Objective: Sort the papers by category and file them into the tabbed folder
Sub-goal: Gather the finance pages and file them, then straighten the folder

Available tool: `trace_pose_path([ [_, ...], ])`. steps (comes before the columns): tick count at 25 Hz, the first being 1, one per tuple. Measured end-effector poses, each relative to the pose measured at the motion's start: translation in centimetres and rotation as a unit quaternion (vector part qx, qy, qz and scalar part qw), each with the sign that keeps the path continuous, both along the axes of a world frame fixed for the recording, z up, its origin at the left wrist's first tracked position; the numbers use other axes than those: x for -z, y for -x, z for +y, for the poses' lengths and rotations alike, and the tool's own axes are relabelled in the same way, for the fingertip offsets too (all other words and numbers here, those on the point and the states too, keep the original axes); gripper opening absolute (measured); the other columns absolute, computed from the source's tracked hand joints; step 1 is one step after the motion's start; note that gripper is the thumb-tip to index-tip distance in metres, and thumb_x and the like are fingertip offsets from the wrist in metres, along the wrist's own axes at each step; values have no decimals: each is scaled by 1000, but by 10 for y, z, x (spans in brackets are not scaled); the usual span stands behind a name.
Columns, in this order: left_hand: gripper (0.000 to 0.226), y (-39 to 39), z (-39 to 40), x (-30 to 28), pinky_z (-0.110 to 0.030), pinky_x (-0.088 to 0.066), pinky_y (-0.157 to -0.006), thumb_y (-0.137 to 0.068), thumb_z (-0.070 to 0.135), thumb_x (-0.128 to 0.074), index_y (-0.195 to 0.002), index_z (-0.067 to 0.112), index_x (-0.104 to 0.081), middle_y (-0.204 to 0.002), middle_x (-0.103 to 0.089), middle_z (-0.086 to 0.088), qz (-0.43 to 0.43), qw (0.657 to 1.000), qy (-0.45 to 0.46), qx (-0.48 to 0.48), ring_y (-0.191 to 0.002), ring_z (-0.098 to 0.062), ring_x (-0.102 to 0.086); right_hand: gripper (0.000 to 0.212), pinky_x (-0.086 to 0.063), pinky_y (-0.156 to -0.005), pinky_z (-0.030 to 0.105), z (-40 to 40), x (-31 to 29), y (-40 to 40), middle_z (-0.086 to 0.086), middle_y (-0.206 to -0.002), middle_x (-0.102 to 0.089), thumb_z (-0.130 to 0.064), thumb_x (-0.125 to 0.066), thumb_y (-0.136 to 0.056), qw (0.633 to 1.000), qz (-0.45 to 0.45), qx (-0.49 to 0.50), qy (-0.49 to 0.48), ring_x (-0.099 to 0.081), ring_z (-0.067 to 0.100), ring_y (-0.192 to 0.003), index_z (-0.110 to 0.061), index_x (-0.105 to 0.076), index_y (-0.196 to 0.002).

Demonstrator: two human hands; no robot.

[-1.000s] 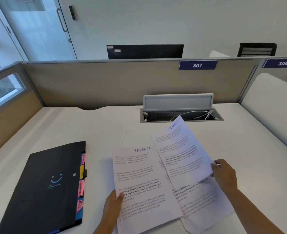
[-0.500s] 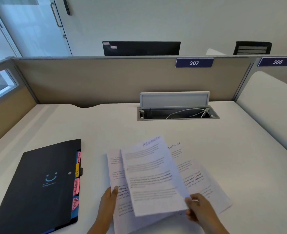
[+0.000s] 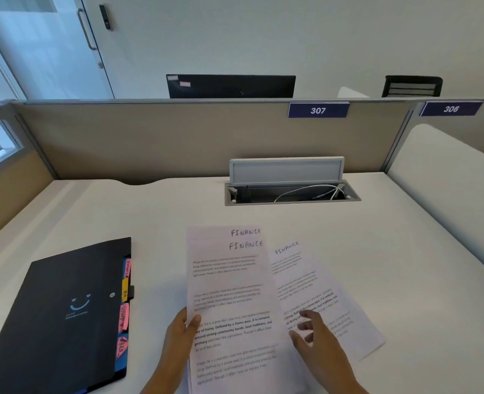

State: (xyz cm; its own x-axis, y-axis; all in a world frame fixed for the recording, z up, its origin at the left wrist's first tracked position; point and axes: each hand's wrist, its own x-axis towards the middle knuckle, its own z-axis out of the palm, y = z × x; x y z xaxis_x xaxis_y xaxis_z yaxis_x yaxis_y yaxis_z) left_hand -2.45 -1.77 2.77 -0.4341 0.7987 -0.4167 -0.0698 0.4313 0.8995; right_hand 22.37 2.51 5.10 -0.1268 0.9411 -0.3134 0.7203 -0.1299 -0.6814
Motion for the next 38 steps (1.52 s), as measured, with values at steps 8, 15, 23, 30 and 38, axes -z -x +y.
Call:
trace_pose_path([
  [8, 18, -19, 6, -52, -33, -58, -68, -92, 20, -47, -101, 29, -59, -95, -71, -3, -19, 989, -145, 9, -87, -25, -68, 18, -40, -58, 14, 23, -29, 23, 1, -98, -60, -15, -35, -97, 990, 129, 44, -38, -57, 5, -82, -16, -49, -108],
  [15, 25, -32, 10, -72, -35, -54, -80, -94, 15, -44, -109, 33, -54, -101, -67, 6, -12, 970, -242, -16, -94, -16, -63, 23, -46, -64, 14, 22, -52, 29, -6, -101, -61, -10, -35, -97, 967, 214, 31, -132, -58, 11, -95, -23, -49, -110],
  [23, 8, -35, 10, -38, -16, -43, -61, -94, 20, -43, -102, 22, -46, -89, -57, 11, 90, 988, -126, -20, -83, -8, -57, 36, -46, -96, 36, 22, -17, 24, -5, -122, -52, -13, -42, -94, 982, 181, 12, -61, -51, 17, -115, -25, -37, -128],
  [30, 10, -25, 11, -3, -23, -41, -57, -95, 9, -41, -97, 11, -50, -90, -61, -10, 143, 988, -26, -42, -75, -23, -57, 57, -35, -101, 32, 45, 13, -18, 2, -131, -48, -24, -56, -89, 998, 40, 21, -50, -45, 19, -120, -20, -29, -139],
  [38, 27, -4, 16, 28, -35, -43, -84, -94, 8, -42, -115, -4, -54, -116, -60, -23, 154, 980, 104, -68, -95, -31, -56, 92, -29, -108, 38, 92, 44, -84, 8, -143, -38, -60, -62, -72, 980, -197, 30, -17, -33, 27, -133, -14, -23, -142],
])
